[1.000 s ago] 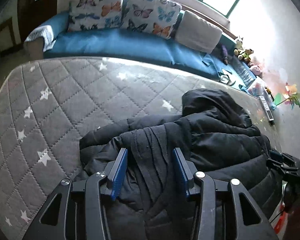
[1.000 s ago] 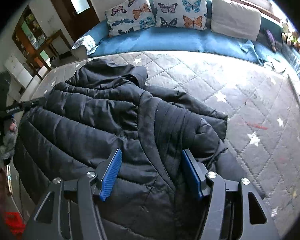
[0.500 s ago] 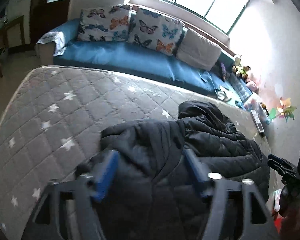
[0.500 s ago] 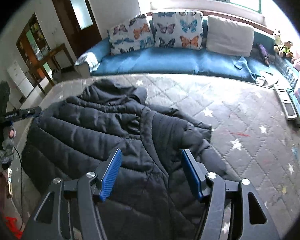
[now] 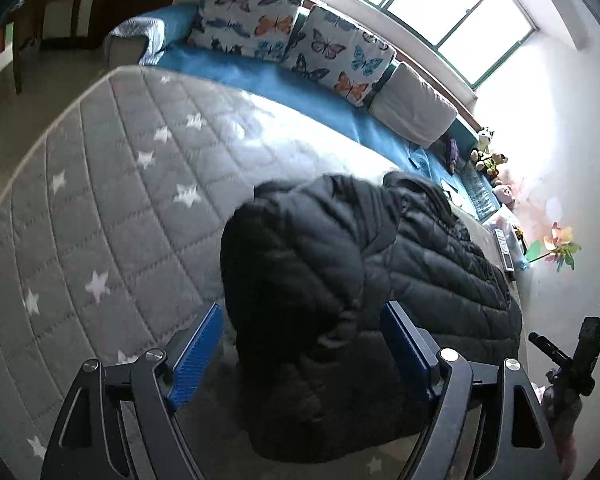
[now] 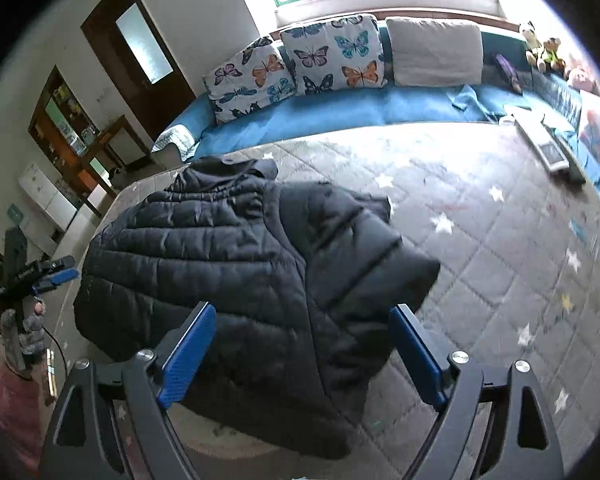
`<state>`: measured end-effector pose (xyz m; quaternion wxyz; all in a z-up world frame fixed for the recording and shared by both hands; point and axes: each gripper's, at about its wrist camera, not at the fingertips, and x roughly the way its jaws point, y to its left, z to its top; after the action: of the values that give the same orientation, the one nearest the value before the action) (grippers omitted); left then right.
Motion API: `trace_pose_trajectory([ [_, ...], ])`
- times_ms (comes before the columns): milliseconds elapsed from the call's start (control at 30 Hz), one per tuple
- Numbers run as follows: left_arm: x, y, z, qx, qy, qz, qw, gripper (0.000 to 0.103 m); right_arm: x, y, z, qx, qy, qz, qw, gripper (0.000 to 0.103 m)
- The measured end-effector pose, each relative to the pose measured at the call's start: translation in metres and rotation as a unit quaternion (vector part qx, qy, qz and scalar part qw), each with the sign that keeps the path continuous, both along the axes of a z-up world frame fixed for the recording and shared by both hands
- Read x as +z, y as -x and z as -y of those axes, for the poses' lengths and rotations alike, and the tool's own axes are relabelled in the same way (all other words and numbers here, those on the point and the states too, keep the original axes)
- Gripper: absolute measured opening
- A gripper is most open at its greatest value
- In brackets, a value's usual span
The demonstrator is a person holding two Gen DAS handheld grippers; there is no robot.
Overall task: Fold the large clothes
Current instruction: 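Fold the jacket hem up toward the hood with both tools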
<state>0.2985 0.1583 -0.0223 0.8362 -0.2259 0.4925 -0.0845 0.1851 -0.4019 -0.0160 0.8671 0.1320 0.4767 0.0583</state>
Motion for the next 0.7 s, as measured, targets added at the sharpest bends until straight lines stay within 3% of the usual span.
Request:
trace_pose_trajectory([
  [167,-0.015,0.005,0.000,0.005,0.011,-0.005,0.9999,0.086,-0.007,0.009,0.007,-0.010,-0.025,-0.008,1.000,0.099],
  [333,-0.026,0.003,-0.007,0.007,0.063,-0.003,0.9980,0.086,-0.018,0.017,0.021,-0.028,-0.054,-0.014,0.998,0.103],
  [700,-0.044,0.001,-0.014,0.015,0.109,-0.008,0.9939,0.086,-0.055,0.005,0.044,-0.047,-0.173,-0.040,0.983,0.103],
])
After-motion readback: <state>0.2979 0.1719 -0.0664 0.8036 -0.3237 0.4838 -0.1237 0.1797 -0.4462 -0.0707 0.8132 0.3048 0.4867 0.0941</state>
